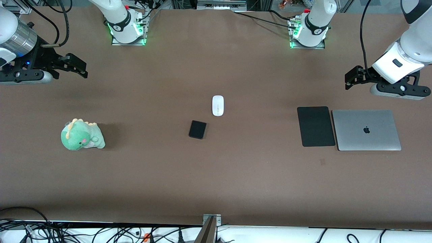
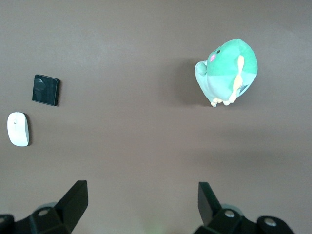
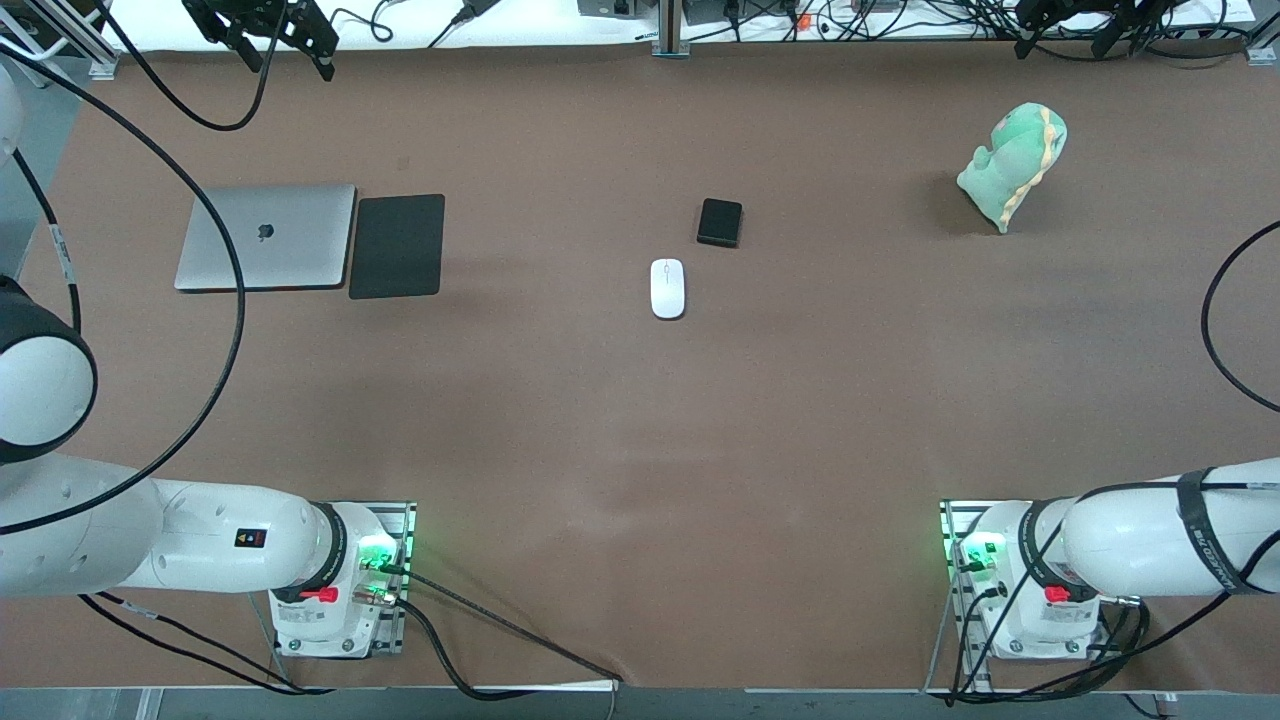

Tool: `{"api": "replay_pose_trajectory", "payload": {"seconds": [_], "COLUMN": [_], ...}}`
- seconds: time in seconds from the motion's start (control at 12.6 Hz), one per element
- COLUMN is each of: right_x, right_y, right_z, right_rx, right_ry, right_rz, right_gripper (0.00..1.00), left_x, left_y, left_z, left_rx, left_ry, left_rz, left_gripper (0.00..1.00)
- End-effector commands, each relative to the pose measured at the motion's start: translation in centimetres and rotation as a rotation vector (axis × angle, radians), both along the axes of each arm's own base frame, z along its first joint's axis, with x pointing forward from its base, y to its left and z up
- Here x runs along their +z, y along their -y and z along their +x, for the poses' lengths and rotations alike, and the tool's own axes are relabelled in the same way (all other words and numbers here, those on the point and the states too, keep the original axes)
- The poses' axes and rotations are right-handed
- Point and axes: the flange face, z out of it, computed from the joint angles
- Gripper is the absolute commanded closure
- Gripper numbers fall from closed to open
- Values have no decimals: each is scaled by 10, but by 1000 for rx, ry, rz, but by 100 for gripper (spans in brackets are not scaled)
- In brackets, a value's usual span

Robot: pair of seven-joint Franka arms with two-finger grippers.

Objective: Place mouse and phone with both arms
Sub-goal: 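Move the left gripper over to the white mouse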

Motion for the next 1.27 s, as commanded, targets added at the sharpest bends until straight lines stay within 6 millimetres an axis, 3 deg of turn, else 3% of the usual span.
{"api": "replay_pose_trajectory", "payload": {"seconds": [0.0,0.4,0.64,0.96,1.12,1.19], "right_x": [6,5,5,5,4,4], "right_y": [0,0,0,0,0,0], "right_z": [-2,-2,-2,-2,-1,-1], "right_rx": [28,28,28,28,28,28], "right_ry": [13,12,12,12,10,12], "right_rz": [5,4,4,4,4,4], "right_gripper": [0,0,0,0,0,0], "left_x": [7,2,-19,-100,-124,-129], "left_y": [-6,-7,-2,23,42,64], "left_z": [2,5,12,34,46,48], "left_rx": [-14,-5,-7,-26,-23,-41], "left_ry": [0,-6,-47,-180,-174,-164], "left_rz": [-23,-23,-22,-74,-147,-175], "left_gripper": [0,0,0,0,0,0]}}
